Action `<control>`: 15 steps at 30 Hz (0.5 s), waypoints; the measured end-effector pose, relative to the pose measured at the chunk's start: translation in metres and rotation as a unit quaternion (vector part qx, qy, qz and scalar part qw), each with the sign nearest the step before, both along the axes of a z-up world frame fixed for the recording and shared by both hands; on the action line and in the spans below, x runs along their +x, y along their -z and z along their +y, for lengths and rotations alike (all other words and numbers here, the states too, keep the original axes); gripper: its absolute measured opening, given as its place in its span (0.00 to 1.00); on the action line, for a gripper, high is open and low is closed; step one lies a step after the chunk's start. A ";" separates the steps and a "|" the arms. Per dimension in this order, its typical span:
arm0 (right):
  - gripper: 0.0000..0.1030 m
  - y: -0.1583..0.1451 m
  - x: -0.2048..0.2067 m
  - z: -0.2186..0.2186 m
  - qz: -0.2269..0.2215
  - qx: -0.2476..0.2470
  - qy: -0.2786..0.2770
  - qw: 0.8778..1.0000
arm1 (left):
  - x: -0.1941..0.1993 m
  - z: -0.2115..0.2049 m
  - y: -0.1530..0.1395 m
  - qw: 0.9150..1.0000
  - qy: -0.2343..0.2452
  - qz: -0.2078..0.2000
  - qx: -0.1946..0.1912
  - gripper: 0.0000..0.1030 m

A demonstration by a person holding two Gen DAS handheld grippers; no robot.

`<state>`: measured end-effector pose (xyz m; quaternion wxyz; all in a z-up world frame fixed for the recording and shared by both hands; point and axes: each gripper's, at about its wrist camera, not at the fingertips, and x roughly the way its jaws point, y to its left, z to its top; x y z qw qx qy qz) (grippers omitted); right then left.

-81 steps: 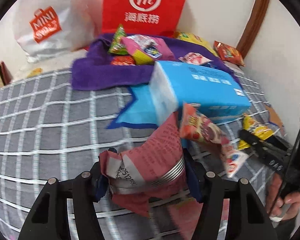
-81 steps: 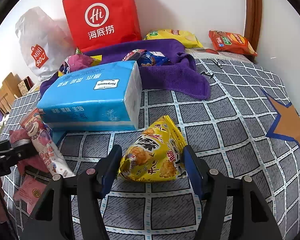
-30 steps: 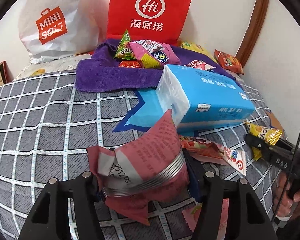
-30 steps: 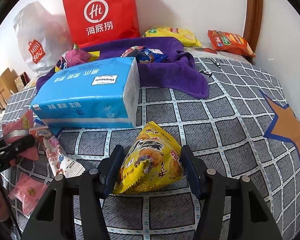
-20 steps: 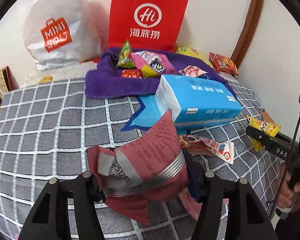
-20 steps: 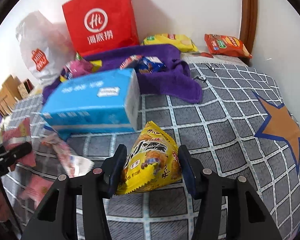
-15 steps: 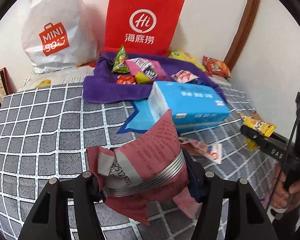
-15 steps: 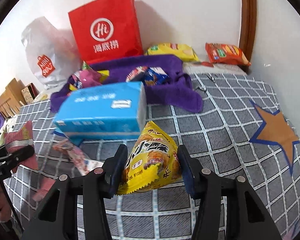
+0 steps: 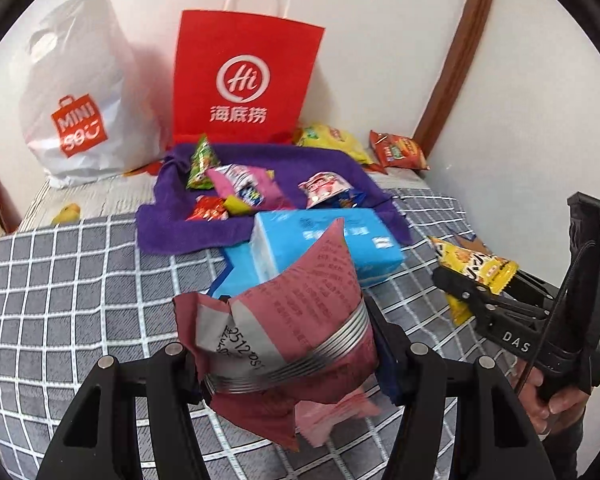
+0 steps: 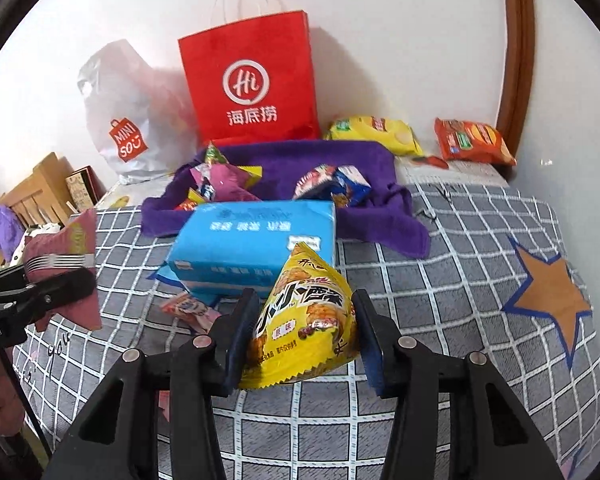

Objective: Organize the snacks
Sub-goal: 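Carry the yellow packet and pink paper bundle over the purple towel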

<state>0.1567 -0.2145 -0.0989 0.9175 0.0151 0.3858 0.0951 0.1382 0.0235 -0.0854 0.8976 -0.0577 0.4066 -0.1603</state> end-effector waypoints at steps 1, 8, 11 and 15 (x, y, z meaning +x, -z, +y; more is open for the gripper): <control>0.46 -0.004 0.001 0.001 -0.003 -0.001 -0.002 1.000 | 0.002 -0.002 -0.003 1.000 0.002 0.000 -0.001 0.59; 0.46 -0.029 0.017 0.006 -0.019 0.000 0.004 1.000 | 0.021 -0.015 -0.024 1.000 0.009 -0.007 0.005 0.59; 0.46 -0.037 0.029 0.006 -0.022 0.003 0.006 1.000 | 0.031 -0.018 -0.033 1.000 0.012 -0.010 0.005 0.59; 0.46 -0.045 0.049 0.004 -0.028 0.006 0.009 1.000 | 0.048 -0.020 -0.042 1.000 0.012 -0.008 0.004 0.59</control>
